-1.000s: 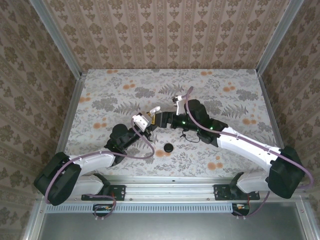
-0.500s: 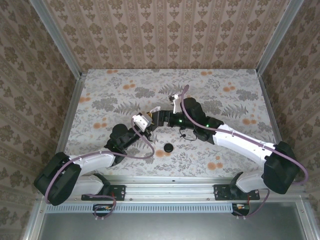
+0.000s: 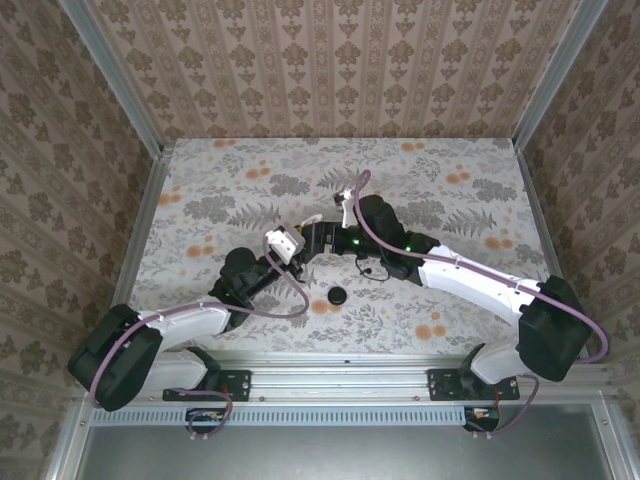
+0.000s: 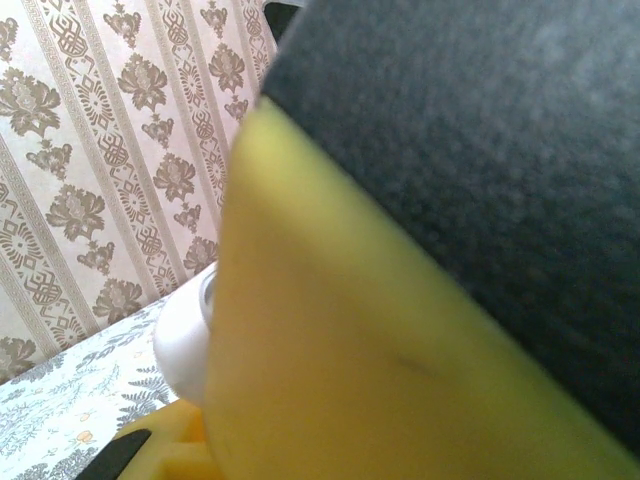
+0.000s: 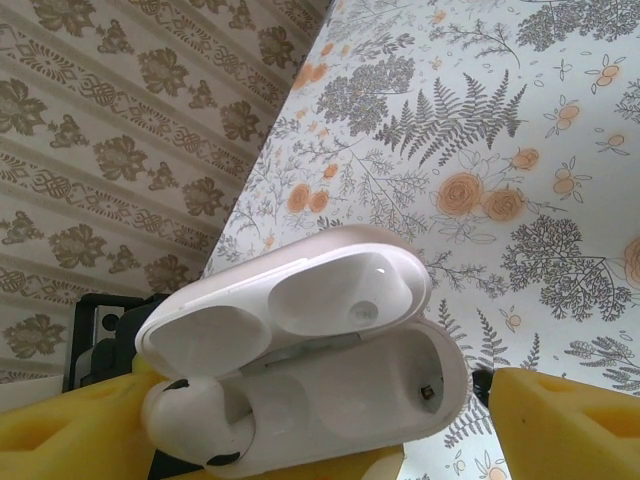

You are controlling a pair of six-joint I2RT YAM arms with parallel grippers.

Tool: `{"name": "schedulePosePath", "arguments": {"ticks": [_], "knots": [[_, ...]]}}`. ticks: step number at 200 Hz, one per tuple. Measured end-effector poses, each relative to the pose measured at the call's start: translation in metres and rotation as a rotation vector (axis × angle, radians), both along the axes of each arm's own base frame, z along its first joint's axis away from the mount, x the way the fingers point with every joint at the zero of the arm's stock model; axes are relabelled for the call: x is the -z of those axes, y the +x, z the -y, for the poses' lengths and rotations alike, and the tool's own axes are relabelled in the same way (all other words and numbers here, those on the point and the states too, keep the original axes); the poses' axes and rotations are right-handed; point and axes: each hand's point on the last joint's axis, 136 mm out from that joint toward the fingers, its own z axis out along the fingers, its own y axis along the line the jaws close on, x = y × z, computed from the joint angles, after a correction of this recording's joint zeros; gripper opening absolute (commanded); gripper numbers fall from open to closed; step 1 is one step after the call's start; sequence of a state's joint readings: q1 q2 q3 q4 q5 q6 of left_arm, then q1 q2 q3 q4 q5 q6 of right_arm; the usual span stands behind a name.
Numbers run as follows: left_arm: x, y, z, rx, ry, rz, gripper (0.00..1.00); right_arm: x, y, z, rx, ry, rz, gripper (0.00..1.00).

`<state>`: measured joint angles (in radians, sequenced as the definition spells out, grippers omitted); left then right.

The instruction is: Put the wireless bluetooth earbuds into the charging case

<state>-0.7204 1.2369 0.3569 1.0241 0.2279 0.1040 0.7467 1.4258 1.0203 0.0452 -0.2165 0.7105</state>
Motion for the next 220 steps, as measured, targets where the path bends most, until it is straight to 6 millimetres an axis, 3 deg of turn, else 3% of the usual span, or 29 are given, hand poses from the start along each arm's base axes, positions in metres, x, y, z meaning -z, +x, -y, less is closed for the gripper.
{"name": "schedulePosePath", "arguments": {"ticks": [97,220], "knots": [[-0.003,0.000,-0.001,-0.001,-0.018,-0.007,0.09,-0.012,-0.005,0.017,0.022,0.020,0.024,0.83],[-0.004,0.000,0.000,0.004,-0.031,-0.014,0.09,-0.007,-0.011,0.009,-0.035,0.032,0.005,0.82]]}}
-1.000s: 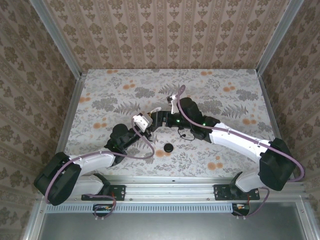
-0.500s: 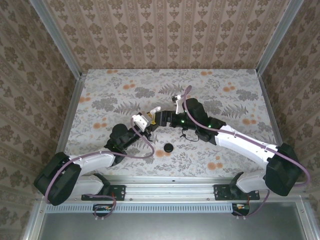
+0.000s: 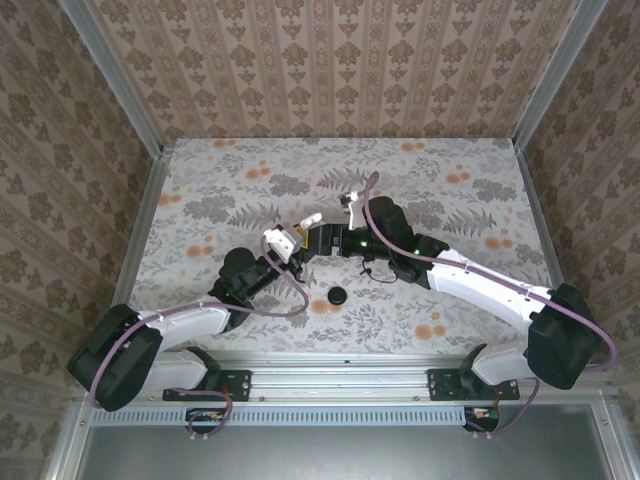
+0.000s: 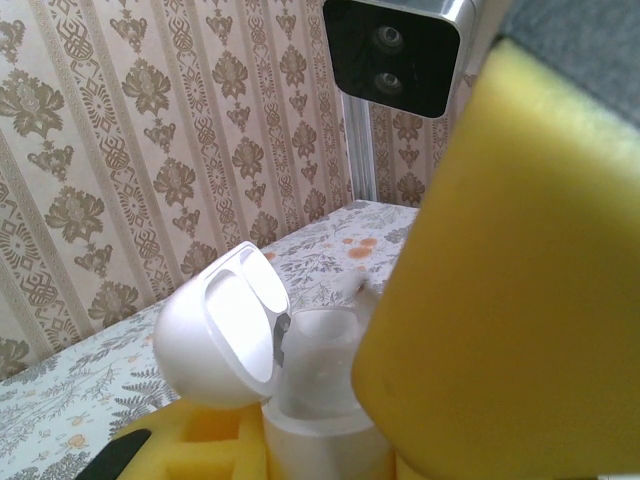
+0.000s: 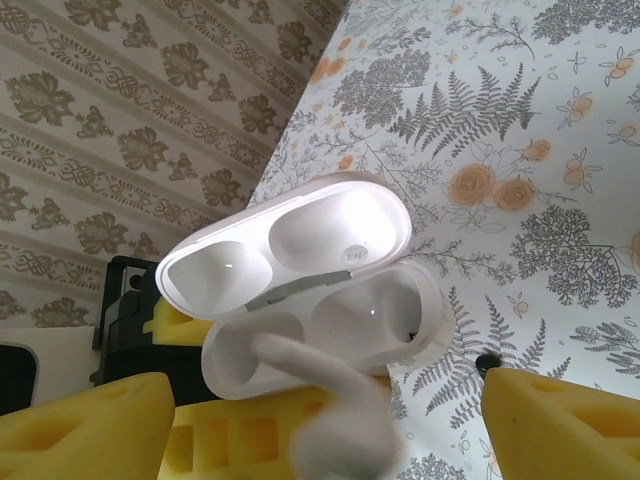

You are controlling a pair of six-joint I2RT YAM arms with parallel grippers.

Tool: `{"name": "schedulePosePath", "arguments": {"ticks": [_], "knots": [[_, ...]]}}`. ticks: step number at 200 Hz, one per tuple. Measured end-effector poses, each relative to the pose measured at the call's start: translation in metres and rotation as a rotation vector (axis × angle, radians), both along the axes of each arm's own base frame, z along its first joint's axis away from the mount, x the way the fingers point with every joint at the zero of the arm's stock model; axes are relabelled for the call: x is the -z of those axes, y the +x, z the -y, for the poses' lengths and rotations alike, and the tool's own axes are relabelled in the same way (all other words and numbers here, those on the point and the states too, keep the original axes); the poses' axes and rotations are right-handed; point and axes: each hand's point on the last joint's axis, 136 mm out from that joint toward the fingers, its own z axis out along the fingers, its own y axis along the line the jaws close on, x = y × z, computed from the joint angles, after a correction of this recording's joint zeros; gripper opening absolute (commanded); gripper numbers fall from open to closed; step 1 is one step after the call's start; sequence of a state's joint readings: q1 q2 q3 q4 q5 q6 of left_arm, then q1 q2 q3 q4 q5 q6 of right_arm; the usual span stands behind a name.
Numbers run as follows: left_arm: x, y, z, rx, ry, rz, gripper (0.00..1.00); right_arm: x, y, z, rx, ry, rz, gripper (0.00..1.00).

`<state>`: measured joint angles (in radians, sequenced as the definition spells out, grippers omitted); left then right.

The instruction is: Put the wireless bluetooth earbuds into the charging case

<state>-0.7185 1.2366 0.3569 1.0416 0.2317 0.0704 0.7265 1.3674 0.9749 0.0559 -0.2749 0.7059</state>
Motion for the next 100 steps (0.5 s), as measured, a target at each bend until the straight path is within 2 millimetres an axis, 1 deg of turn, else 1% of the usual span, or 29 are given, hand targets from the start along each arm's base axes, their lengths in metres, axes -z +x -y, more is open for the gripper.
{"name": "schedulePosePath", "arguments": {"ticks": [32,68,82,100], "knots": [[-0.002,0.000,0.000,-0.001,-0.007,0.001,0.09,-0.004,0.001,-0.001,-0.004,0.011,0.013,0.80],[-0.002,0.004,-0.004,-0.014,-0.012,-0.006,0.09,-0.003,0.002,0.000,-0.001,0.009,0.012,0.78],[-0.002,0.006,-0.006,-0.026,-0.016,-0.011,0.09,0.000,0.004,0.004,0.009,0.001,0.002,0.76],[-0.001,0.013,-0.012,-0.053,-0.021,-0.020,0.09,0.011,0.006,0.014,0.026,-0.041,-0.032,0.75]]}}
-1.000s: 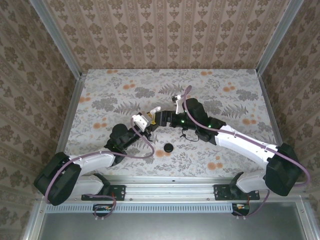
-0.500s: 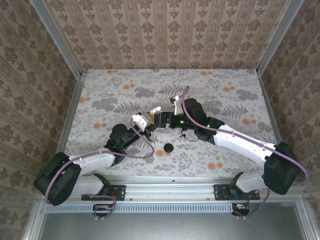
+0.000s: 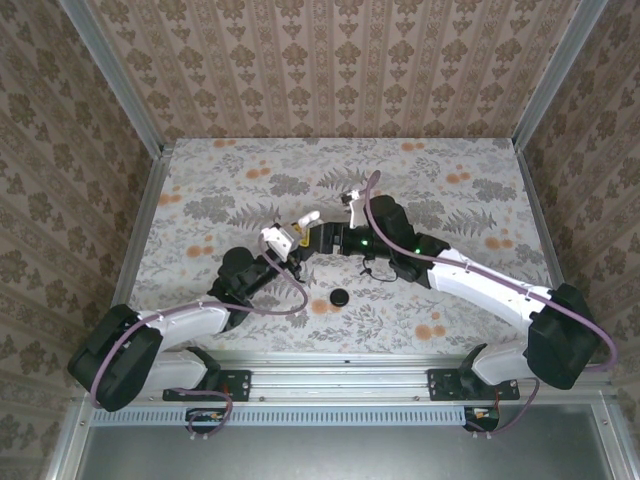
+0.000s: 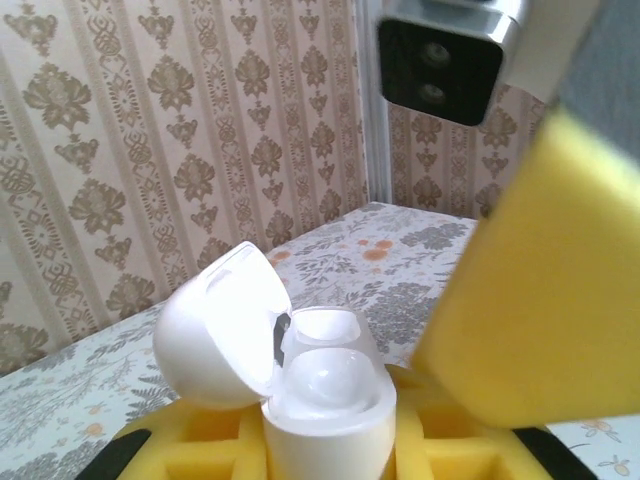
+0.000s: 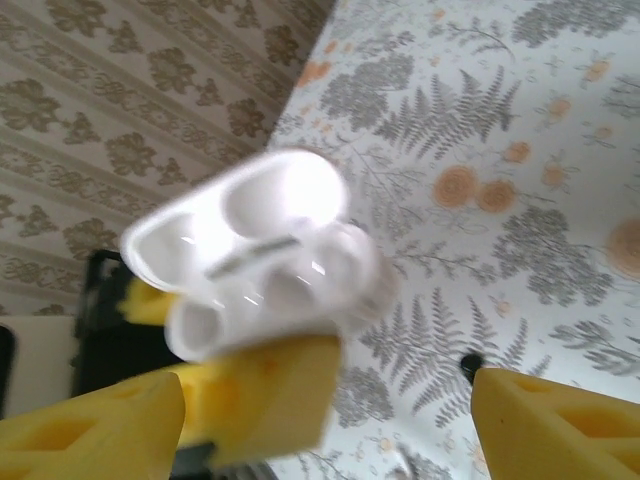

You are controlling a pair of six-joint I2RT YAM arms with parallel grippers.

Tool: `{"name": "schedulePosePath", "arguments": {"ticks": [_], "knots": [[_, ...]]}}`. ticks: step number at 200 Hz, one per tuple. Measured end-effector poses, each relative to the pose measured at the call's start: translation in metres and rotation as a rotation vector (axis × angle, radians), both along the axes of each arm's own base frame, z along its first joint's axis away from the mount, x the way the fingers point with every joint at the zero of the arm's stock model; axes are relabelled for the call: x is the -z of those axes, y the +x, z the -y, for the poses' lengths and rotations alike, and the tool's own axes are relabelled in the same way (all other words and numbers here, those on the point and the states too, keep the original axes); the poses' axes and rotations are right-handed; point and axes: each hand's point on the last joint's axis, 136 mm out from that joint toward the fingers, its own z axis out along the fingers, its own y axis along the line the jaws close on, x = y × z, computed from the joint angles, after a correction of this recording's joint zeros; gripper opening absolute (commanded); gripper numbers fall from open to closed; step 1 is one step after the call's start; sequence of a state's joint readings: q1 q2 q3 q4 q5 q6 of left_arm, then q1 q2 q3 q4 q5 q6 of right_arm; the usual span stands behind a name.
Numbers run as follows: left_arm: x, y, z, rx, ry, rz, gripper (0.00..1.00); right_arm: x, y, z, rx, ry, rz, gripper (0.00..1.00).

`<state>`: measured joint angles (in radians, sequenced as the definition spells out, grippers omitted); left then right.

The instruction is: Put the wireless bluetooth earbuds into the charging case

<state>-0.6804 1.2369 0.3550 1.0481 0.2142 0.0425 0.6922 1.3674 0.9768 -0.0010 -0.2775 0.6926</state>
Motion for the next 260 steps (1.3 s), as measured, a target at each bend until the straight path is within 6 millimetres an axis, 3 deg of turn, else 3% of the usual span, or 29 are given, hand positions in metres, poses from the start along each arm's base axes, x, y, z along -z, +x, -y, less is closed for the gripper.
{"name": "schedulePosePath", "arguments": {"ticks": [55,111,152,188,260], "knots": [[0.014,0.015,-0.022,-0.074,-0.029,-0.081,0.09,0.025,-0.008,0.014,-0.027,-0.143,-0.091,0.69],[0.029,0.015,-0.045,-0.167,-0.042,-0.220,0.09,0.076,-0.027,0.015,-0.047,-0.242,-0.314,0.65],[0.024,0.013,-0.086,-0.337,-0.067,-0.296,0.08,0.094,-0.057,-0.003,0.043,-0.211,-0.563,0.72],[0.041,0.015,-0.129,-0.504,-0.069,-0.400,0.07,0.116,-0.072,-0.023,0.226,-0.140,-0.831,0.74],[0.065,0.014,-0.185,-0.717,-0.056,-0.506,0.08,0.151,-0.073,-0.064,0.601,-0.057,-1.181,0.59]]}}
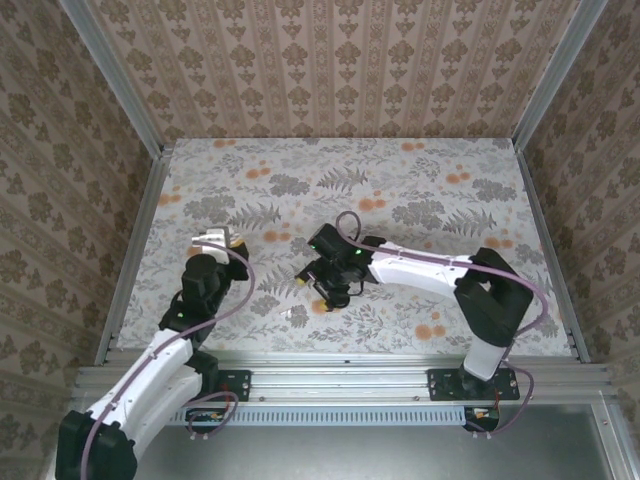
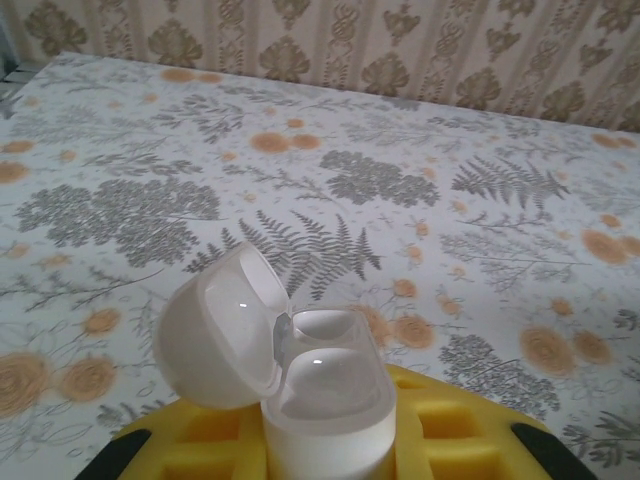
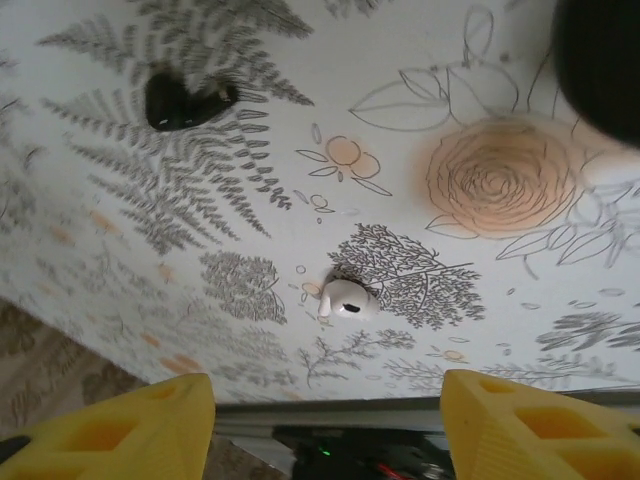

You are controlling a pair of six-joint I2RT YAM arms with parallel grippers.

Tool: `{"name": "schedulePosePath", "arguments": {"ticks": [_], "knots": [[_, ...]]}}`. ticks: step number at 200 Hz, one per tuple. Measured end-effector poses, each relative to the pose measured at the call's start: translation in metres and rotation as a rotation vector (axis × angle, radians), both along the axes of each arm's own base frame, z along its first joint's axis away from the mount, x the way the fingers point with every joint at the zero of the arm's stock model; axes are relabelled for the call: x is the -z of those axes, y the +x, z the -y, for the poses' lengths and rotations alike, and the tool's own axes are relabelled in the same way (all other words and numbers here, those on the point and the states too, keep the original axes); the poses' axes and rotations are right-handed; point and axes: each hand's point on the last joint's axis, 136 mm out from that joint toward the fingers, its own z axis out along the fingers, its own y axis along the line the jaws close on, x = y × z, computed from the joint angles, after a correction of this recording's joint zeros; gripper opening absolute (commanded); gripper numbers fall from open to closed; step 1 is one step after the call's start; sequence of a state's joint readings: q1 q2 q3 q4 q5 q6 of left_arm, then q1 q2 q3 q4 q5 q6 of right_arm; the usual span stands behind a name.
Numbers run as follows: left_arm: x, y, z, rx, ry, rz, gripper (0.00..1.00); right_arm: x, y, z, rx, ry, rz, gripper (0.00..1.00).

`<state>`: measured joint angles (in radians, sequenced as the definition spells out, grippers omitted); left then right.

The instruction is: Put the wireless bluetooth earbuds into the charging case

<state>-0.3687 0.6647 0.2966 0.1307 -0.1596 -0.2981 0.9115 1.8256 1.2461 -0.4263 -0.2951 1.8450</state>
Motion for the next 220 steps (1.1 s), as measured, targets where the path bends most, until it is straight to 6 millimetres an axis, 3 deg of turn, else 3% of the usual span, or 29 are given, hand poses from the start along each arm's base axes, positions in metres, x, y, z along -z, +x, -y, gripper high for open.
{"name": "schedulePosePath", "arguments": {"ticks": [62,91,220], "knots": [[0.005,-0.002,-0.010,-0.032,0.002,-0.025,0.09,0.013,-0.013,-0.048,0.083,-0.019,-0.108,0.53],[0.000,-0.002,-0.011,-0.037,-0.006,-0.006,0.09,0.021,-0.021,-0.053,0.083,-0.055,-0.130,0.50],[-0.006,-0.008,-0.025,-0.074,-0.024,0.017,0.10,0.045,-0.013,-0.049,0.120,-0.177,-0.152,0.50]]}}
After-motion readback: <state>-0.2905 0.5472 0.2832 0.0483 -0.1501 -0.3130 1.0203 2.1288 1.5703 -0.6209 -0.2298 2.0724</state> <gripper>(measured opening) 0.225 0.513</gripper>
